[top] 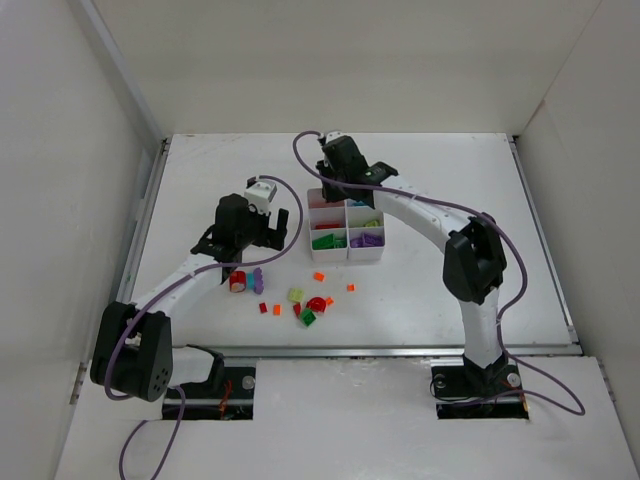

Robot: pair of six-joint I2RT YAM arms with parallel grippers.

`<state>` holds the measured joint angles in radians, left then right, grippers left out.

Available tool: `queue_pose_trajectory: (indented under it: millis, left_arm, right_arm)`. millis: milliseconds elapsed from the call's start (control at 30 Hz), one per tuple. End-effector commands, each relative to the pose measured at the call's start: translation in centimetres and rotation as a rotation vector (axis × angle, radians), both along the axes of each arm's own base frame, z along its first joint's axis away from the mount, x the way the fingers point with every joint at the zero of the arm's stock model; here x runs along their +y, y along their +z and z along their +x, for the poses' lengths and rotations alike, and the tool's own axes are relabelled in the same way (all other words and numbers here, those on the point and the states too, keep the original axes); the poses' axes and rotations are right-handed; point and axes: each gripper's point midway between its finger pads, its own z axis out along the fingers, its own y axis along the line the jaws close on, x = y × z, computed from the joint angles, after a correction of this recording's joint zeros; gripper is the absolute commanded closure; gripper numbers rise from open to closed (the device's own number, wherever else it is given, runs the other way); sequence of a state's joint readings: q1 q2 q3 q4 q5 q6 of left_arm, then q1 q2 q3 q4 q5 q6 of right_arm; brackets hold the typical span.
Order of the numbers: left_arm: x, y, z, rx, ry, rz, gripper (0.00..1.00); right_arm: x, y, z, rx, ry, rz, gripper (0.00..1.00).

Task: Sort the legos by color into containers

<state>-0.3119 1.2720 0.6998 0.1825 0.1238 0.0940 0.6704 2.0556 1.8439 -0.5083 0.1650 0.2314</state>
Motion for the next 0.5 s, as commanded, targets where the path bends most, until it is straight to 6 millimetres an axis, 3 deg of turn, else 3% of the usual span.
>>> queue_pose_trajectory:
  millis: [0,67,100,133,167,233,467]
  left_arm:
    - [-0.2,1.7,0.4,-0.055,0.003,-0.036,0.00]
    - [-0.2,1.7,0.4,-0.055,0.003,-0.036,0.00]
    - [-0.2,1.7,0.4,-0.055,0.003,-0.036,0.00]
    - [-0.2,1.7,0.4,-0.055,0.003,-0.036,0.00]
    - [-0.2,1.7,0.4,-0.055,0.003,-0.036,0.00]
    - [-0.2,1.7,0.4,-0.055,0.003,-0.036,0.00]
    - [-0.1,1.5,0.2,-0.046,0.003,-0.033,0.00]
  right_arm:
    - [0.8,2.9,-0.5,-0.052,0.027,0.061,1.00]
    - [0.9,2.9,-0.6,-0.048,0.035,0.066,1.00]
    - [0.8,2.7,-0.7,-0.039,0.035,0.058,0.93]
    - [1.1,3.1,-0.7,-0.043,0.043,0.070,0.73]
    - [1.1,2.4,-0.9,-0.023,0.050,0.062,0.63]
    - [1.4,2.9,-0.9,-0.030,0.066,0.069,0.47]
    - [1.4,6.0,-2.0,-0.099,0.113,0.063,0.43]
